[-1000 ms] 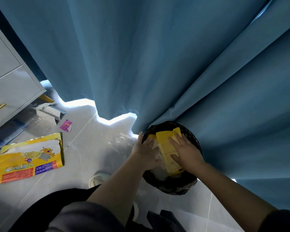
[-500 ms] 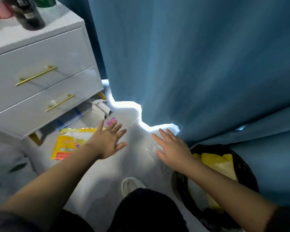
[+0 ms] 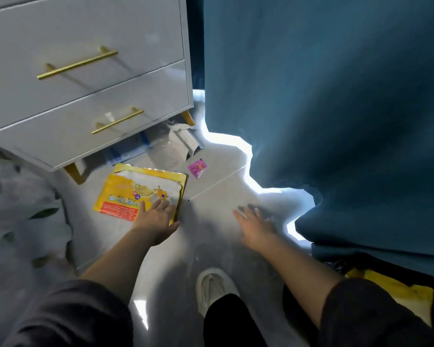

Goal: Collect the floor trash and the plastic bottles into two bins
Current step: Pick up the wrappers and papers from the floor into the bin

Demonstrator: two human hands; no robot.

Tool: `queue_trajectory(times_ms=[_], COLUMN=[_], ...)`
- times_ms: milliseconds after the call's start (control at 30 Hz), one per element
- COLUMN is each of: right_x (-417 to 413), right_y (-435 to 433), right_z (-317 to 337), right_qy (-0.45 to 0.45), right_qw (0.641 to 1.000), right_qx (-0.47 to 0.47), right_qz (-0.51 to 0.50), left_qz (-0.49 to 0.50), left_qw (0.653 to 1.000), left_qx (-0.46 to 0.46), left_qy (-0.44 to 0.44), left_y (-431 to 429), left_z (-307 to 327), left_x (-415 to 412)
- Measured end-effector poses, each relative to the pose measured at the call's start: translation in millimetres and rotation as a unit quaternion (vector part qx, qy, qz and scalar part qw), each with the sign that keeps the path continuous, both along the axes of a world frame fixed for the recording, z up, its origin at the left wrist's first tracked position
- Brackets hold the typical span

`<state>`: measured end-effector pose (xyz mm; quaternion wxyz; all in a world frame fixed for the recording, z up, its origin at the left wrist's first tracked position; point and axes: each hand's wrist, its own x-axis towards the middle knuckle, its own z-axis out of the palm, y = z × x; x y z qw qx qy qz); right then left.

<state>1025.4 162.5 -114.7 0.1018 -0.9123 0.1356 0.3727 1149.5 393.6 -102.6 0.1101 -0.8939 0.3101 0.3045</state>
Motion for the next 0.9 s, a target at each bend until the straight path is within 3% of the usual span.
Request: queue_trajectory(times_ms=[300,433,600,733,800,900], right_x=[5.6,10.2,14.4,10.3,7.7,3.8], right_y=[-18.6,-21.5,-16.6,-19.1,-25.0,-34.9], right_z=[-31.8,-39.4,-41.9,-47.4,-50.5,-54.3], right_qy=[0.049,0.07,0.078,0.045,0.033,0.028], right_qw=[0.998,0.996,0.996,0.996,0.996,0.996], right_qx=[-0.025,-0.028,-0.035,-0.064,-0.073,-0.085], right_qz=[-0.041,-0.043,-0.029,-0.036,-0.028,-0.021], left_qz=[0.091,0.126,0.087,0.065,0.067,0.057], left_qw=[0.996,0.991,0.993,0.99,0.993,0.997], left_qx=[-0.007,-0.001,0.004,-0.045,-0.071,-0.04], left_qy=[0.003,0.046,0.079,0.116,0.062,-0.032], left_y=[5.4,5.2,7.8,7.1,6.1,6.0], left_z=[-47.5,-57.1,-66.4,-62.4,-59.7,-58.4], left_x=[27.4,33.0,17.3,17.8,28.1,50.5])
